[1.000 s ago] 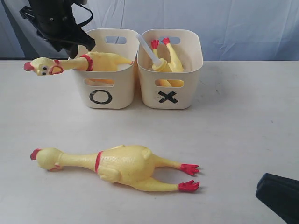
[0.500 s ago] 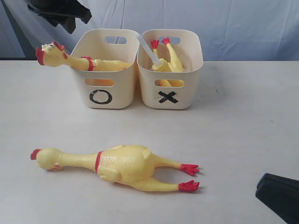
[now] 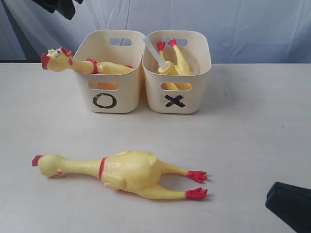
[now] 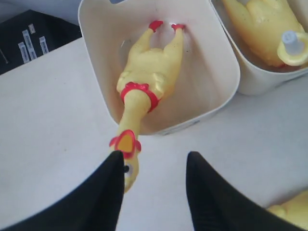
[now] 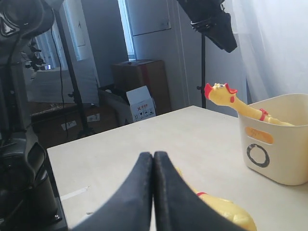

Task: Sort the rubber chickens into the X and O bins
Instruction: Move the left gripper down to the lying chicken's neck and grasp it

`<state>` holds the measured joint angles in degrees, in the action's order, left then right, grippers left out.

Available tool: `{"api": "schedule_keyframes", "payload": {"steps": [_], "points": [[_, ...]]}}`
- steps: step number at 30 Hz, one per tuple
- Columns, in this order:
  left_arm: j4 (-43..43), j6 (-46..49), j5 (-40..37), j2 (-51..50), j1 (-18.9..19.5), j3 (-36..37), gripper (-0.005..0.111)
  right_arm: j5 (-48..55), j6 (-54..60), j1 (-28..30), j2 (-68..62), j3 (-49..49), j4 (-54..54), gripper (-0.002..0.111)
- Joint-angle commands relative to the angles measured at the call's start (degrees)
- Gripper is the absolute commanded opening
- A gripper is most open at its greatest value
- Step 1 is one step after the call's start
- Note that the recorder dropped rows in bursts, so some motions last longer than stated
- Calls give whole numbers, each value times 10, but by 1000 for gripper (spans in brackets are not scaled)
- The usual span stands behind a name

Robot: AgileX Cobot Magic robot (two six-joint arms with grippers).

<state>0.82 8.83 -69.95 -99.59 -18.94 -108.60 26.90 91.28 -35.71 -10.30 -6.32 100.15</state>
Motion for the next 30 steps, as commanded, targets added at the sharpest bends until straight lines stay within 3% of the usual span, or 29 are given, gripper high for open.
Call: {"api": "schedule_keyframes", "payload": {"steps": [1, 11, 18, 24, 30], "points": [[-21, 12, 0, 49, -14, 63, 41, 11, 1, 3, 2, 3, -2, -1], [-16, 62, 0, 165, -93, 223, 41, 18, 0, 3, 2, 3, -2, -1], [-18, 230, 1, 213, -172, 455, 41, 51, 0, 3, 2, 3, -8, -1], [-8, 426, 148, 213, -179, 593, 41, 72, 0, 3, 2, 3, -39, -1], [21, 458, 366, 207, -178, 662, 41, 73, 0, 3, 2, 3, -58, -1]]}}
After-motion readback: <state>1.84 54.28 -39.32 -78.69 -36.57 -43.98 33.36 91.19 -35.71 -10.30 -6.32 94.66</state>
